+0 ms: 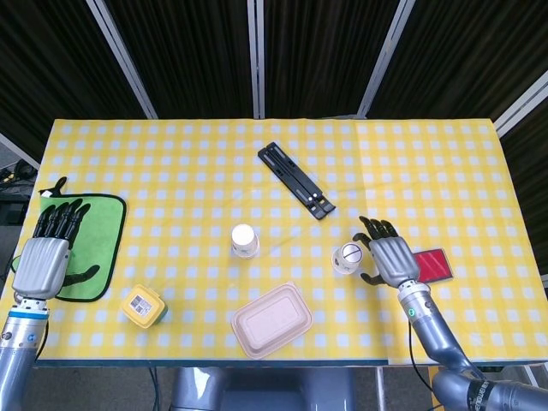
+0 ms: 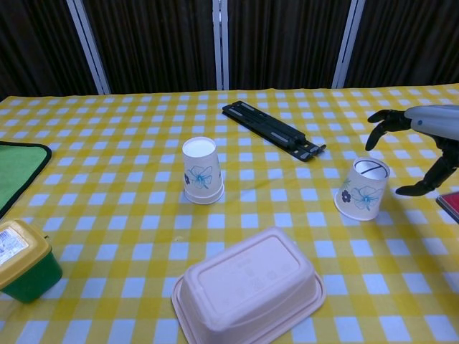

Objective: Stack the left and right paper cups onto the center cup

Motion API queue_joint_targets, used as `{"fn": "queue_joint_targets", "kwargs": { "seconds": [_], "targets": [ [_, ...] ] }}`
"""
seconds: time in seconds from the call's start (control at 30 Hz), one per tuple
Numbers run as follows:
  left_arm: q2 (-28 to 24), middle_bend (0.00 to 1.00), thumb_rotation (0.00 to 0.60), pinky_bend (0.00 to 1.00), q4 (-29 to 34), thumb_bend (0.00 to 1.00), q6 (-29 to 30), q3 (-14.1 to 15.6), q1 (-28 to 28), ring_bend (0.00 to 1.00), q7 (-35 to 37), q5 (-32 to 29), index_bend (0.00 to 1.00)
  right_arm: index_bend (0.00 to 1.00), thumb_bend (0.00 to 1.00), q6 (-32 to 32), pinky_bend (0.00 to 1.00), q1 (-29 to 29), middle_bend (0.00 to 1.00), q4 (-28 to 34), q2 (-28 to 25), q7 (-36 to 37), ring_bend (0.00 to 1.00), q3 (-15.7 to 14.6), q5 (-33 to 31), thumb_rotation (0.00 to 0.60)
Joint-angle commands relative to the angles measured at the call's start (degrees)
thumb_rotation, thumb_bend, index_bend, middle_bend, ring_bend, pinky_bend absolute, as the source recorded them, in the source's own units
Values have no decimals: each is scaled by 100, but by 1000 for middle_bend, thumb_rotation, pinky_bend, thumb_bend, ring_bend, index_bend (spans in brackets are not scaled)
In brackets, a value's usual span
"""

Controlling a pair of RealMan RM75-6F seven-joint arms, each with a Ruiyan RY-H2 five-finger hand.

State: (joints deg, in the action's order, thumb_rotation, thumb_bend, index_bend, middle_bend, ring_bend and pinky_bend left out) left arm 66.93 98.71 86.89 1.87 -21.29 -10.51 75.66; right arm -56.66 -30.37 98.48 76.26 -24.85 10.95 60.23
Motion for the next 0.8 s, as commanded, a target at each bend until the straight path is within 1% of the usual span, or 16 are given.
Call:
{"fn": "queue_joint_targets", "kwargs": {
  "seconds": [0.03,0.27,0.43,0.5,0.67,0.8],
  "targets": [
    [-4,0,600,0,-1,114,-37,-48,40,0,7,42,0,279,118,38,0,-94,0,-73,78,-60,0,-5,-132,600],
    [-3,0,600,0,-26,114,-142,-163,120,0,33,104,0,332,118,62,0,-238,0,-180,177,-107,0,-21,-331,600],
    [0,0,600,0,-29,114,-195,-234,166,0,39,164,0,350,123,125,0,-365,6,-331,289,-146,0,-37,-453,600],
    [-2,0,600,0,-33,114,-219,-267,186,0,49,171,0,367,139,143,0,-402,14,-377,324,-161,0,-56,-508,600],
    [3,0,600,0,-54,114,-298,-344,227,0,57,187,0,443,235,74,0,-454,60,-465,416,-120,0,-77,-501,600],
    [8,0,600,0,-64,114,-336,-397,261,0,62,215,0,464,245,-101,0,-473,76,-399,427,-70,0,-49,-321,600]
  ]
}}
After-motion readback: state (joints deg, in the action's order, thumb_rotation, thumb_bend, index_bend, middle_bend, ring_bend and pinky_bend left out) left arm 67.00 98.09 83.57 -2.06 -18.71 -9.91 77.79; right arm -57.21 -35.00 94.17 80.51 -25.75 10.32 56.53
